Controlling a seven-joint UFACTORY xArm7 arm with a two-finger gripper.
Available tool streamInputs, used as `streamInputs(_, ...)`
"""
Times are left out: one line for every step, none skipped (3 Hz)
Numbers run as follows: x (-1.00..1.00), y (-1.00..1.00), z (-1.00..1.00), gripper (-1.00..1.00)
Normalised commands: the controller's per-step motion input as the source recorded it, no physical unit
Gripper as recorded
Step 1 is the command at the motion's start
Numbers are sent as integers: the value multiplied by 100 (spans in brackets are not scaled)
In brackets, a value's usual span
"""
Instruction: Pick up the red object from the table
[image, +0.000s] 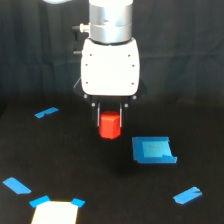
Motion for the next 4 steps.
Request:
streamInputs(0,5,28,-100)
streamInputs(-4,41,68,-100)
streamInputs(11,9,63,-81)
streamInputs(41,4,99,-100)
